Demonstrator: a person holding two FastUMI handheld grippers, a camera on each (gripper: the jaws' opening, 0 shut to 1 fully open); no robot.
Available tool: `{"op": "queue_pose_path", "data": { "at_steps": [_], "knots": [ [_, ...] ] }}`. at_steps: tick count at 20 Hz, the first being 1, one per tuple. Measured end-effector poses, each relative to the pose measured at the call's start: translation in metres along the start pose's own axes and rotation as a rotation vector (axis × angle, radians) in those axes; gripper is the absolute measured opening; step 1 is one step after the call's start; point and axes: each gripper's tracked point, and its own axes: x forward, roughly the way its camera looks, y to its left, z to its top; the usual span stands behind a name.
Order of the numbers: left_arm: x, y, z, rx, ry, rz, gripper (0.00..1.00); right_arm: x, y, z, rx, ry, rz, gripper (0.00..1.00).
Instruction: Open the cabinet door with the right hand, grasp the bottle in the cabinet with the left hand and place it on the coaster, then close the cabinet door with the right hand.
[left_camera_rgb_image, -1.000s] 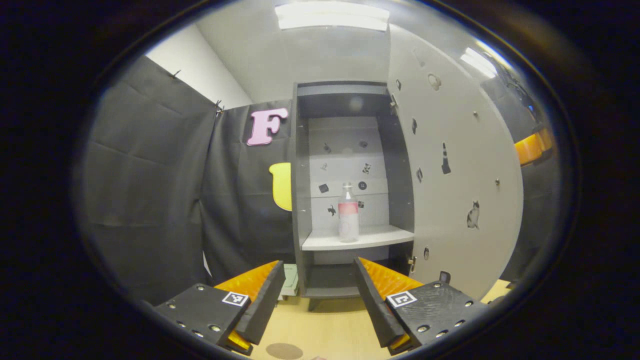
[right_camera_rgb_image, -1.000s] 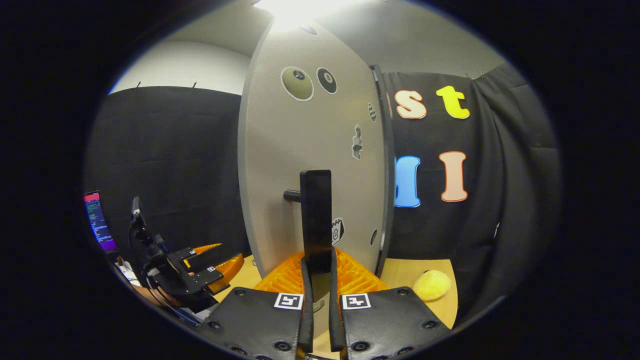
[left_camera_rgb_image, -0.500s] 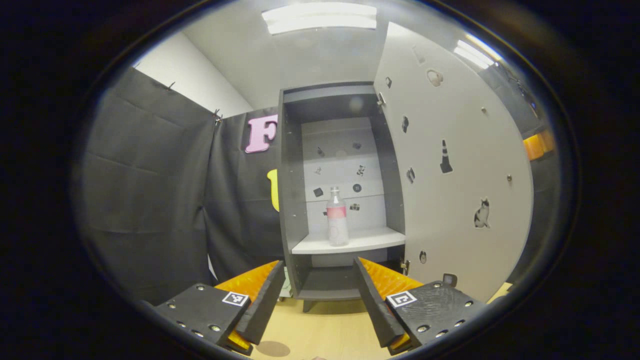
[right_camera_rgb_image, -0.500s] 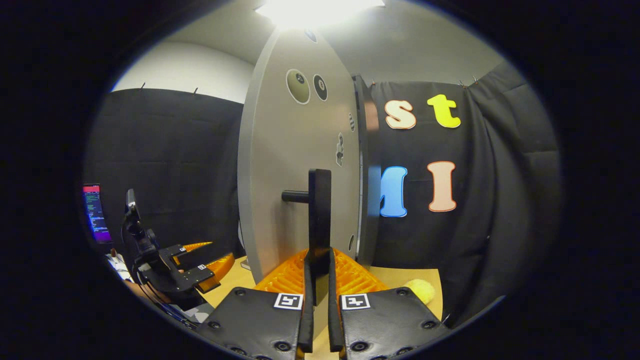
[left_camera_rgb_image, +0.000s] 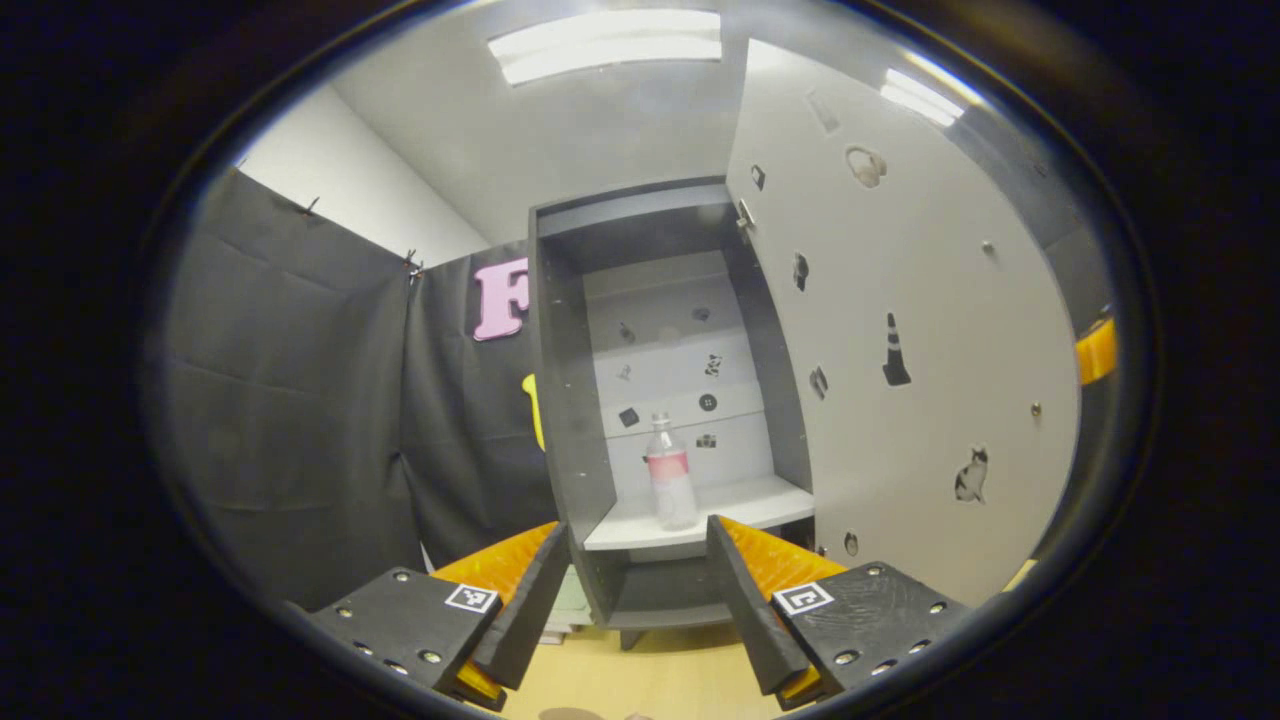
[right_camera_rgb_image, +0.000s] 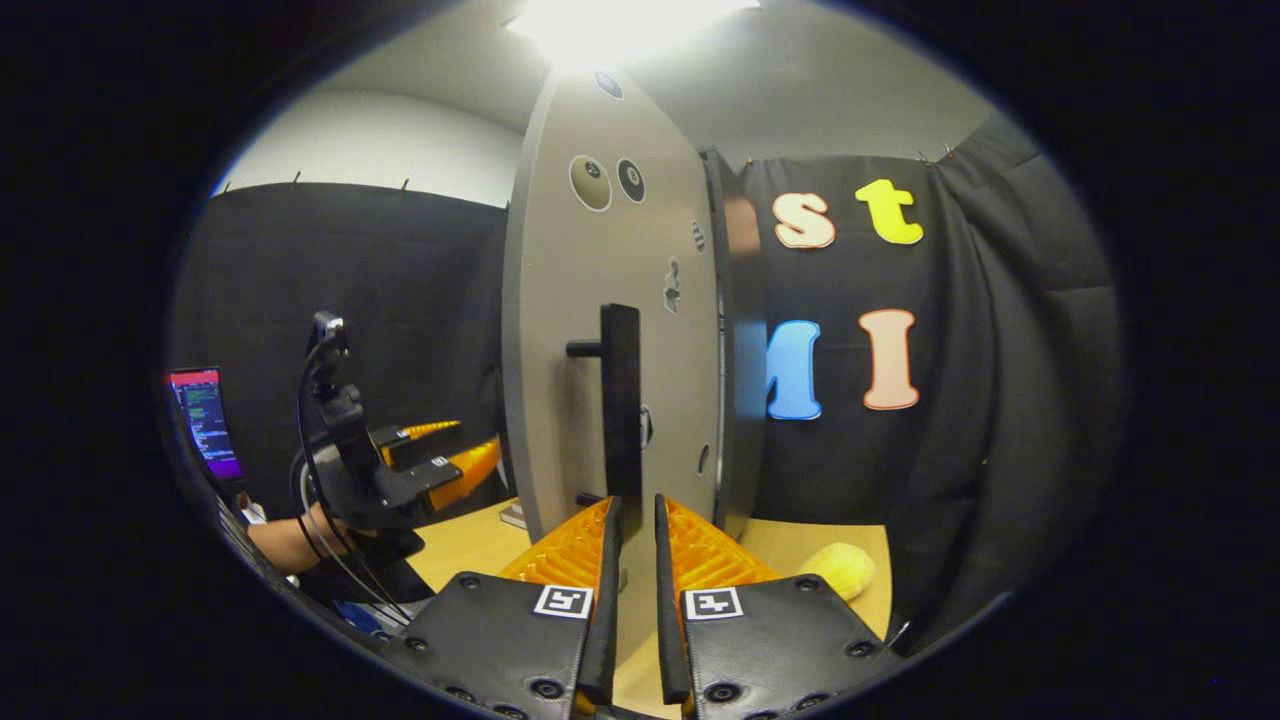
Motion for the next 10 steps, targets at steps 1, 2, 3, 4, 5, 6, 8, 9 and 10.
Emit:
{"op": "queue_pose_path", "data": {
  "at_steps": [1,2,3,4,5,6,8,9,10],
  "knots": [
    [0.010,0.003,0.001,0.007,0.004,0.000,0.82,-0.006,-0.013,-0.005,-0.010,0.002,-0.048,0.21],
    [0.020,0.004,0.005,0.013,0.002,0.000,0.82,0.000,-0.023,-0.011,-0.002,0.006,-0.082,0.31],
    [0.031,0.004,0.007,0.015,-0.004,-0.006,0.82,0.002,-0.031,-0.015,0.020,0.010,-0.114,0.42],
    [0.043,0.003,0.010,0.009,-0.009,-0.015,0.82,0.007,-0.041,-0.017,0.038,0.008,-0.149,0.66],
    [0.057,0.001,0.009,-0.001,-0.009,-0.025,0.82,0.009,-0.056,-0.018,0.053,0.001,-0.207,0.83],
    [0.069,0.000,0.009,-0.011,-0.007,-0.032,0.82,0.012,-0.071,-0.019,0.070,-0.006,-0.268,1.00],
    [0.092,-0.004,0.014,-0.038,-0.019,-0.057,0.82,0.014,-0.094,-0.016,0.086,-0.030,-0.364,1.00],
    [0.104,-0.006,0.016,-0.046,-0.020,-0.068,0.82,0.012,-0.107,-0.013,0.092,-0.044,-0.414,1.00],
    [0.117,-0.007,0.015,-0.048,-0.017,-0.080,0.82,0.009,-0.118,-0.013,0.105,-0.058,-0.460,1.00]
  ]
}}
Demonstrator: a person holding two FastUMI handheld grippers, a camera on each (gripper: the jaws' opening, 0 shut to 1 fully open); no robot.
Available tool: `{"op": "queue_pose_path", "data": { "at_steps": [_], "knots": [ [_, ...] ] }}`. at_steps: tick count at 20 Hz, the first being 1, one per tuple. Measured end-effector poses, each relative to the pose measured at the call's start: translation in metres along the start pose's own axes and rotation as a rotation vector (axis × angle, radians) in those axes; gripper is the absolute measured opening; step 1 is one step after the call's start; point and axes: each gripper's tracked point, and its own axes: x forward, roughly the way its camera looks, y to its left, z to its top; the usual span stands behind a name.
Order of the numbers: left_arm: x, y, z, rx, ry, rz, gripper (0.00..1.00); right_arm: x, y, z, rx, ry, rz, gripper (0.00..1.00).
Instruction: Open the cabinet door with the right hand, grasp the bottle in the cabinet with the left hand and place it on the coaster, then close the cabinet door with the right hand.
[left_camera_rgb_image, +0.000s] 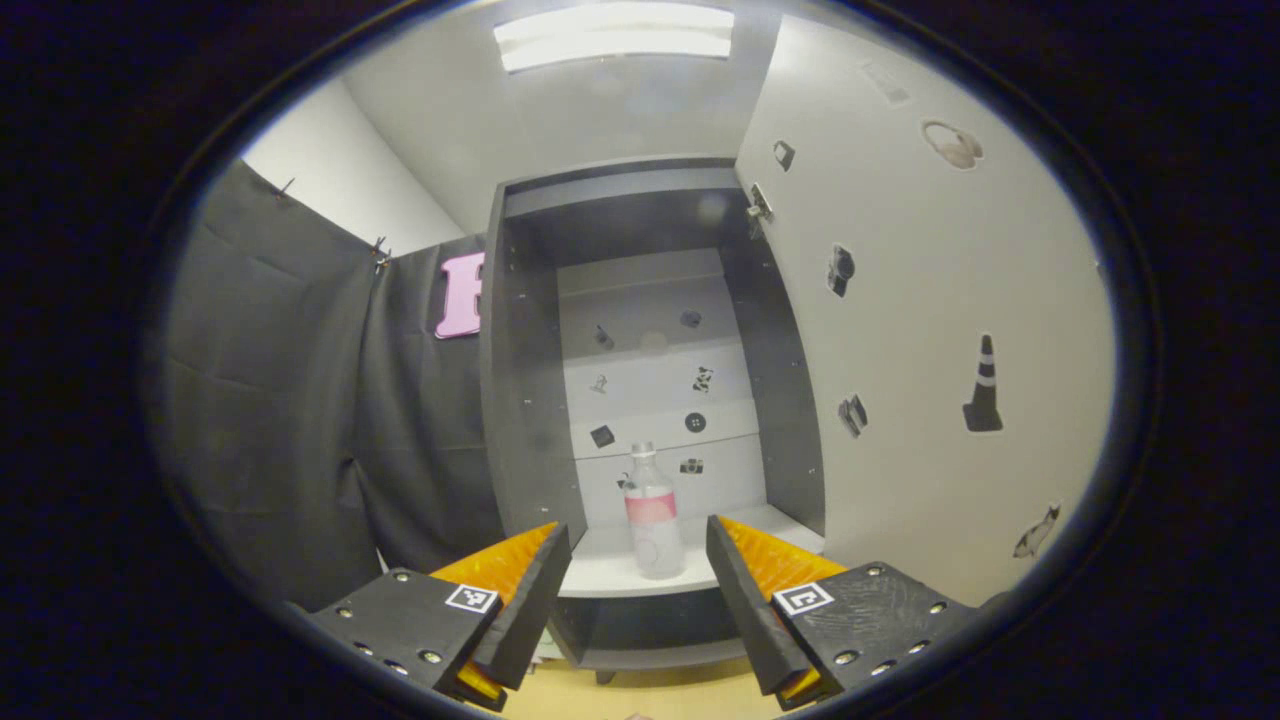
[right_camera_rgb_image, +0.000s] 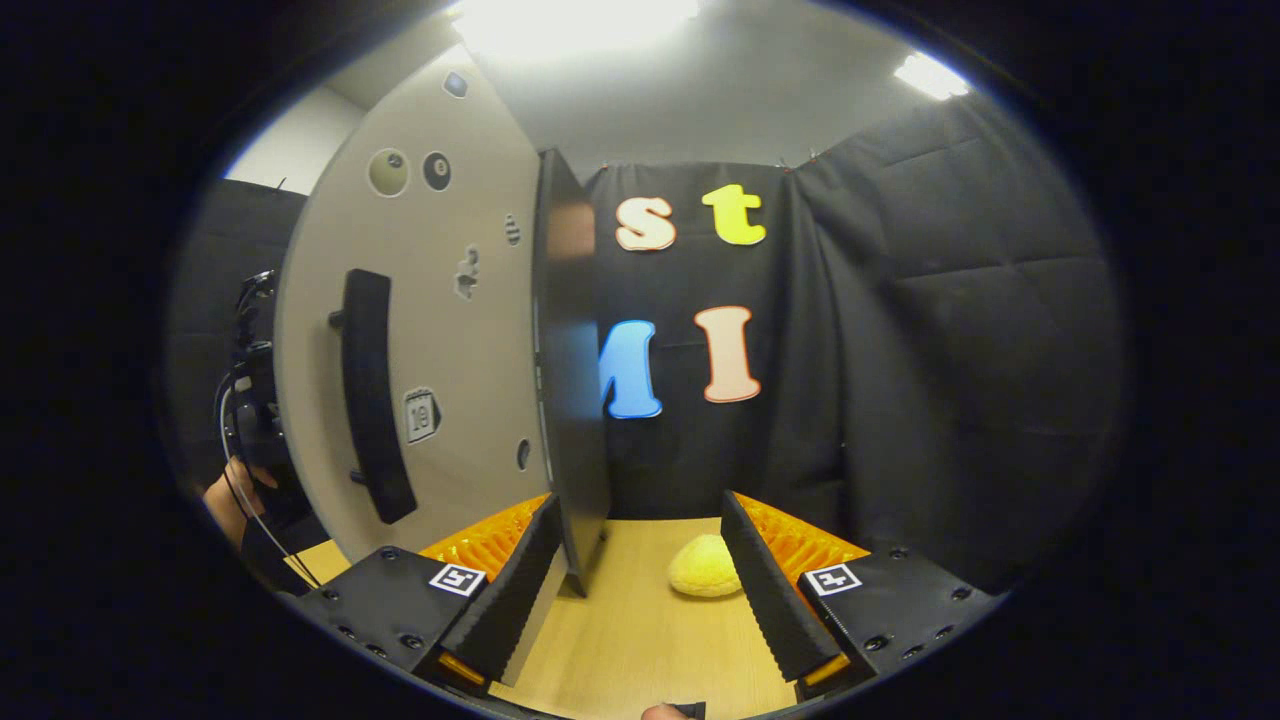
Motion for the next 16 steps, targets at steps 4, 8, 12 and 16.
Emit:
{"op": "queue_pose_path", "data": {
  "at_steps": [4,8,12,16],
  "knots": [
    [0.053,-0.011,-0.004,0.002,0.005,-0.067,0.84,0.015,-0.025,0.001,0.115,-0.024,-0.123,1.00],
    [0.098,-0.018,-0.016,-0.018,0.021,-0.106,0.82,0.017,-0.041,-0.012,0.209,-0.015,-0.221,0.92],
    [0.135,-0.017,-0.043,-0.051,0.052,-0.110,0.82,0.024,-0.049,-0.018,0.243,-0.015,-0.304,0.98],
    [0.162,-0.009,-0.068,-0.070,0.082,-0.099,0.82,0.026,-0.055,-0.025,0.227,-0.003,-0.372,0.98]
  ]
}}
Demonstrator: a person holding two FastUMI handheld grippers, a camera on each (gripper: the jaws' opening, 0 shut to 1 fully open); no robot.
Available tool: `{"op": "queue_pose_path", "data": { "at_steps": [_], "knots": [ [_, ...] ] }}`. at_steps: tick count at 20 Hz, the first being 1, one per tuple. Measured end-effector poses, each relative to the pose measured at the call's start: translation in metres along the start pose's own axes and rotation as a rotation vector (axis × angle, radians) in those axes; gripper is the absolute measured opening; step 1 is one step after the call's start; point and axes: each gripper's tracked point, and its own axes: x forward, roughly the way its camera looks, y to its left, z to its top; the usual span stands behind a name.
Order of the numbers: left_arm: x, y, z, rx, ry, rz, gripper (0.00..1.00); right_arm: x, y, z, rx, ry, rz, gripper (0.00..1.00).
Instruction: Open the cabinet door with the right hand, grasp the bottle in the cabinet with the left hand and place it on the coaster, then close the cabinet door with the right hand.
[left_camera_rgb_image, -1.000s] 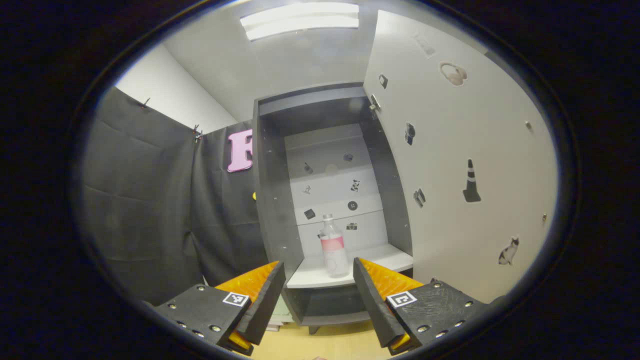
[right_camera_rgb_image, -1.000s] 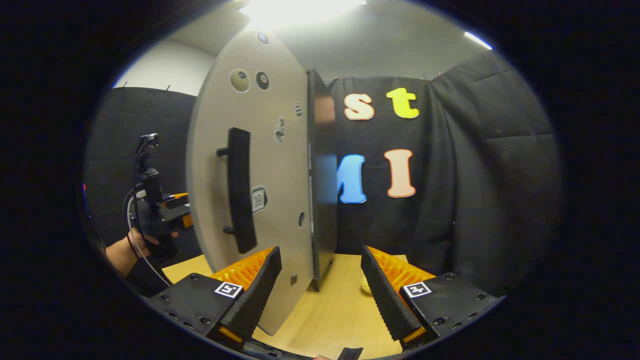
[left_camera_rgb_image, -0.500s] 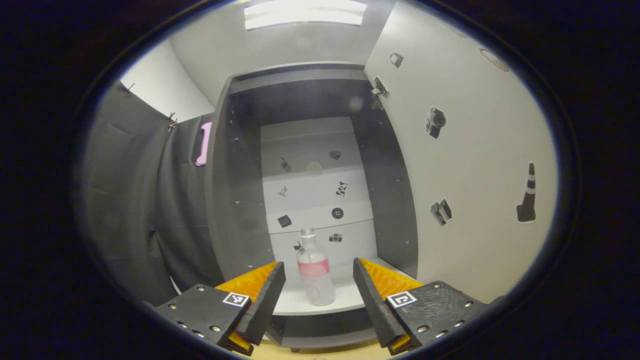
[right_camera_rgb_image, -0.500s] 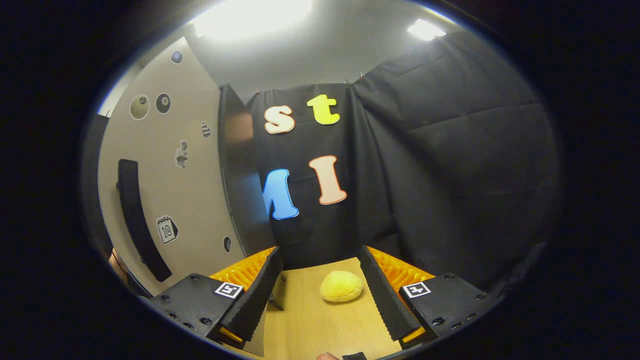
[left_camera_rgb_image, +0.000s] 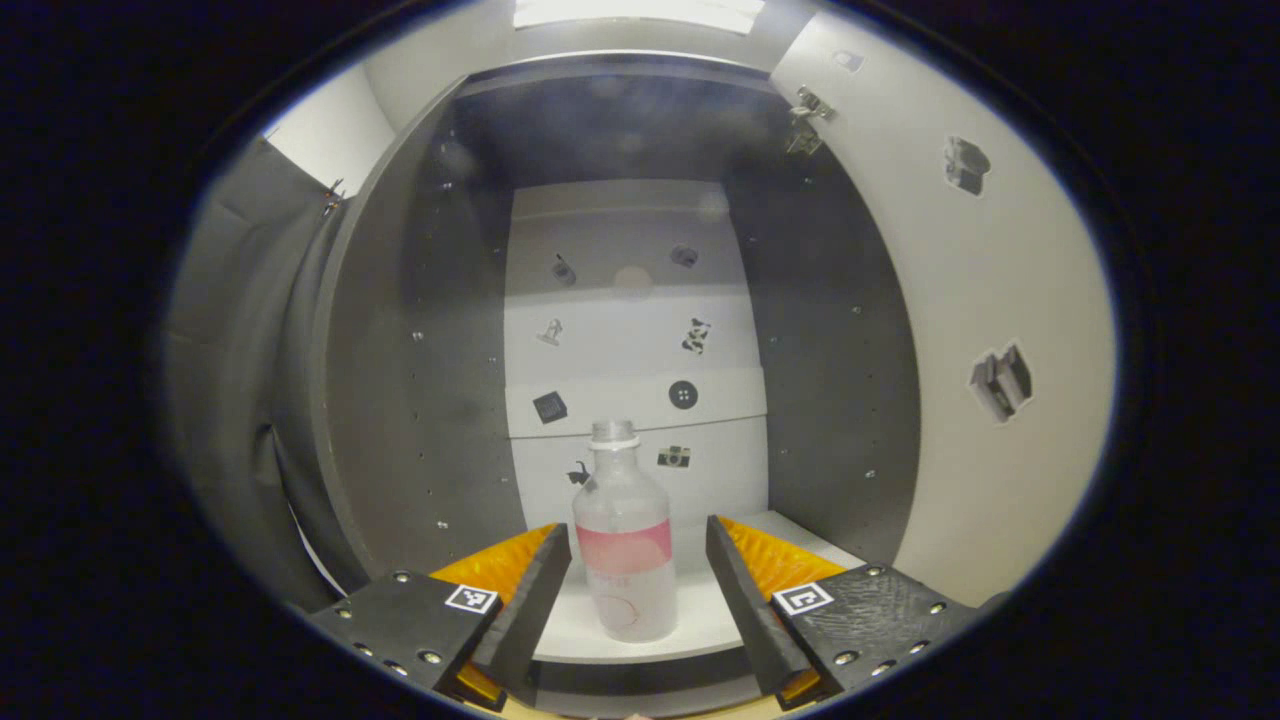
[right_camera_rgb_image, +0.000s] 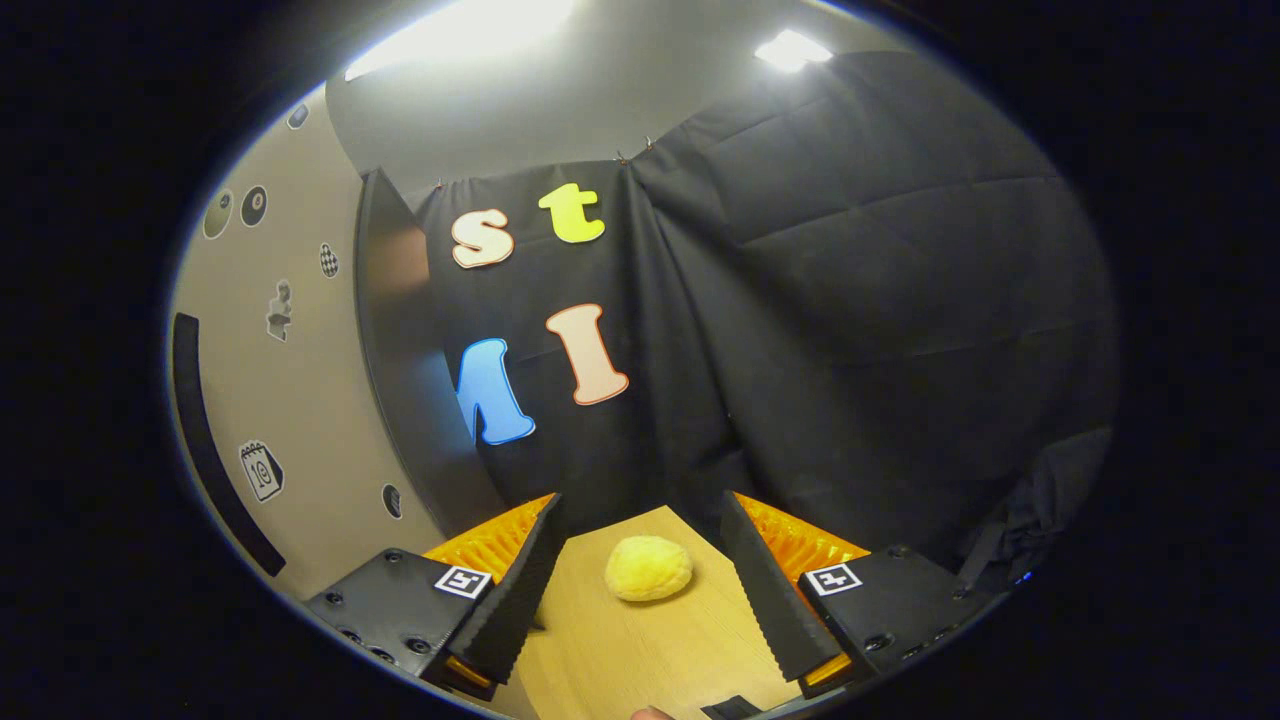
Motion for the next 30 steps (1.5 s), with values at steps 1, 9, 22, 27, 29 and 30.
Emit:
{"op": "queue_pose_path", "data": {
  "at_steps": [1,9,22,27,29,30],
  "knots": [
    [0.006,0.000,-0.005,-0.005,0.008,-0.007,0.82,0.000,-0.003,-0.001,-0.006,0.001,-0.022,0.98],
    [0.040,0.004,-0.042,-0.023,0.069,-0.003,0.82,0.015,0.002,-0.016,-0.046,0.032,-0.099,0.98],
    [-0.054,0.051,-0.021,-0.060,0.027,0.121,0.70,0.001,0.007,-0.010,-0.116,0.040,0.051,0.98],
    [-0.115,0.084,-0.020,-0.040,0.021,0.215,0.70,-0.007,0.005,-0.017,-0.107,0.071,0.125,0.98],
    [-0.140,0.097,-0.021,-0.031,0.019,0.249,0.70,-0.011,0.006,-0.020,-0.112,0.080,0.148,0.98],
    [-0.152,0.102,-0.022,-0.030,0.014,0.264,0.70,-0.013,0.006,-0.021,-0.116,0.081,0.159,0.98]
  ]
}}
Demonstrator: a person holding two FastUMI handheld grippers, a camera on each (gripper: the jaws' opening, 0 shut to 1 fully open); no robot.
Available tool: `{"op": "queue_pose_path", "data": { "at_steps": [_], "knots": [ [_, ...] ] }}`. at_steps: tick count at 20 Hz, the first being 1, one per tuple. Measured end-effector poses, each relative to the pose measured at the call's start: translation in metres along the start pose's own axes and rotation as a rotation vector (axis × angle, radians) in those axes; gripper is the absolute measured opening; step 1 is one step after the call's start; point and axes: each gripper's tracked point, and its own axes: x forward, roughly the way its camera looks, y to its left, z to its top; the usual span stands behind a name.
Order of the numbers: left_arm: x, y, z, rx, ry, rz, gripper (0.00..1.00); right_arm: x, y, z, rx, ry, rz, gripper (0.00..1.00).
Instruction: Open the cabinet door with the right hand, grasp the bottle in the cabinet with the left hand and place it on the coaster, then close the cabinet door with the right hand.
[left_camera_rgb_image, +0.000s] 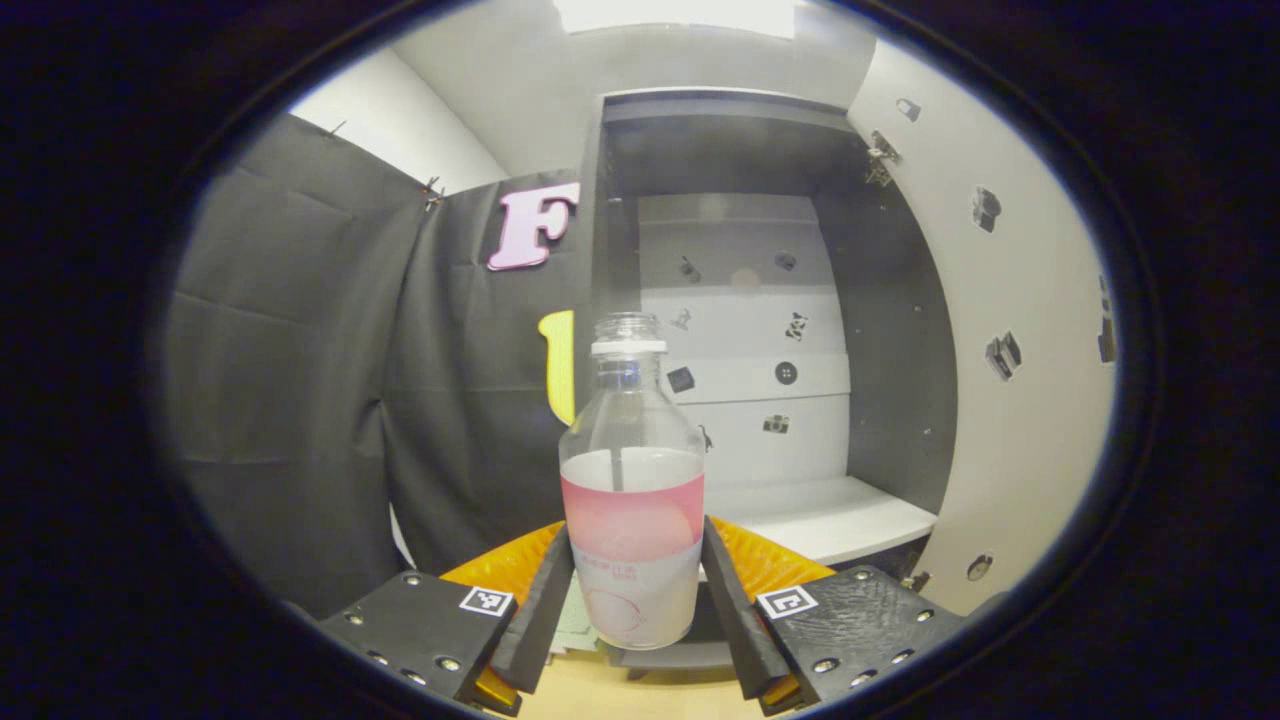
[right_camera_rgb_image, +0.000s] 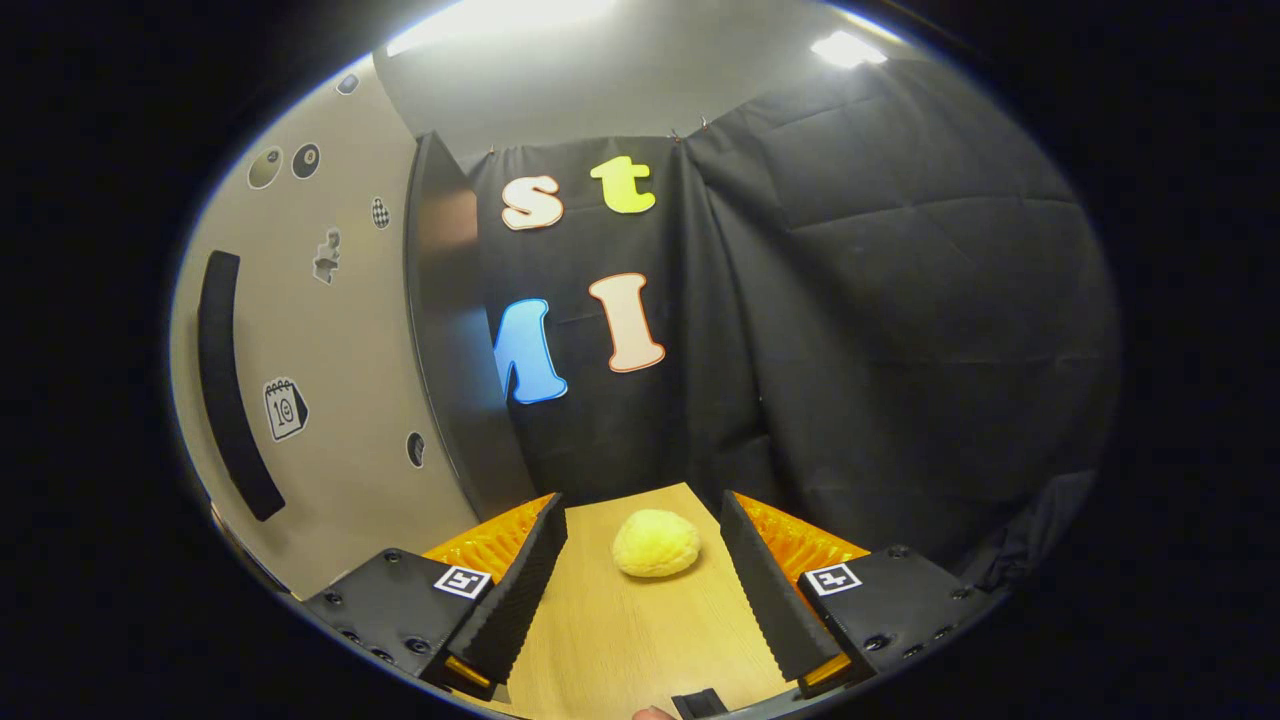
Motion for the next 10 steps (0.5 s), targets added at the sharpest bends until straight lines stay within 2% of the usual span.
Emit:
{"op": "queue_pose_path", "data": {
  "at_steps": [6,10],
  "knots": [
    [-0.053,0.046,-0.012,0.014,-0.017,0.077,0.70,-0.010,0.012,-0.010,-0.015,0.017,0.056,0.98],
    [-0.082,0.065,-0.035,-0.026,-0.015,0.100,0.70,-0.015,0.021,-0.016,-0.021,0.019,0.082,0.98]
  ]
}}
